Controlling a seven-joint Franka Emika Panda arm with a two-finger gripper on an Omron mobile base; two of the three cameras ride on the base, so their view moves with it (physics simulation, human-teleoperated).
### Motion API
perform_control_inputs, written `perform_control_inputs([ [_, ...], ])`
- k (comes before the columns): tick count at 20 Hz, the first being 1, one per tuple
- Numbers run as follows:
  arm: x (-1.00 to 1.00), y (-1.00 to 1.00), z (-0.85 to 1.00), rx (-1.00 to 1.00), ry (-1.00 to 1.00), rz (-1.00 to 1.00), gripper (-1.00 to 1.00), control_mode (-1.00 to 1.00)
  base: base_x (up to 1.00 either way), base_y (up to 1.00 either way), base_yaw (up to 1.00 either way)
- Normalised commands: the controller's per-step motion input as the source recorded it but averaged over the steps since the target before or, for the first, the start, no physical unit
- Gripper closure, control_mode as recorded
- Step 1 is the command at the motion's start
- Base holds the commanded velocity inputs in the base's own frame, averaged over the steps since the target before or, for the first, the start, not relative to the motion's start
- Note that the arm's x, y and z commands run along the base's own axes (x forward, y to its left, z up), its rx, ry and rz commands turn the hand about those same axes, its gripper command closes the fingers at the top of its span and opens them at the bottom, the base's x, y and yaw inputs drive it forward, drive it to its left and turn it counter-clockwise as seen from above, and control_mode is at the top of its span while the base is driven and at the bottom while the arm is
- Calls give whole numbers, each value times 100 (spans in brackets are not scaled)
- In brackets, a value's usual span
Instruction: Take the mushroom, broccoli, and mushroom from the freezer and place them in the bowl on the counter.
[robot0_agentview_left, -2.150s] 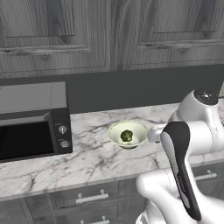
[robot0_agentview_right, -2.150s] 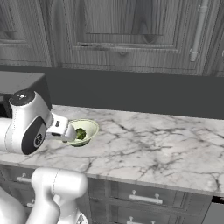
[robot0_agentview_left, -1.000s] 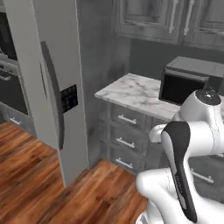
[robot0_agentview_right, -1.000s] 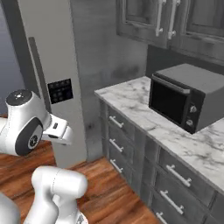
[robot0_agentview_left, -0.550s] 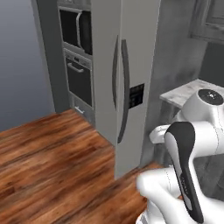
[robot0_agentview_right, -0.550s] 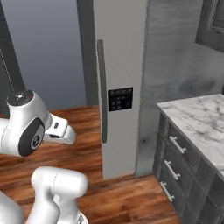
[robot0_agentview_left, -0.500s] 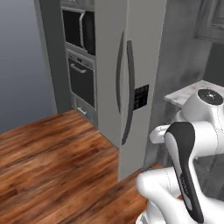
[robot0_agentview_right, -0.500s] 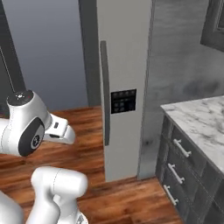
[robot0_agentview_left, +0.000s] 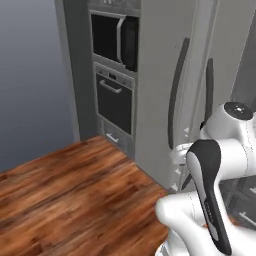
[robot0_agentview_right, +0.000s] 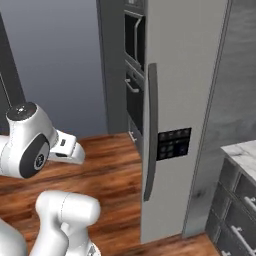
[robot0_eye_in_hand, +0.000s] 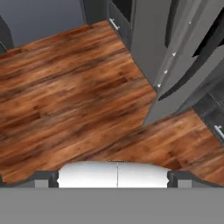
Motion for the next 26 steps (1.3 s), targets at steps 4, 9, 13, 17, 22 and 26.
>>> perform_control_inputs([
  [4, 0, 0, 0, 0, 0, 0, -100, 100, 76, 76, -43],
  [9, 0, 0, 0, 0, 0, 0, -100, 100, 75, 62, -54],
  [13, 0, 0, 0, 0, 0, 0, -100, 100, 70, 51, -57],
  [17, 0, 0, 0, 0, 0, 0, -100, 100, 65, 41, -57],
  [22, 0, 0, 0, 0, 0, 0, -100, 100, 56, 14, -53],
  [26, 0, 0, 0, 0, 0, 0, -100, 100, 50, -6, -37],
])
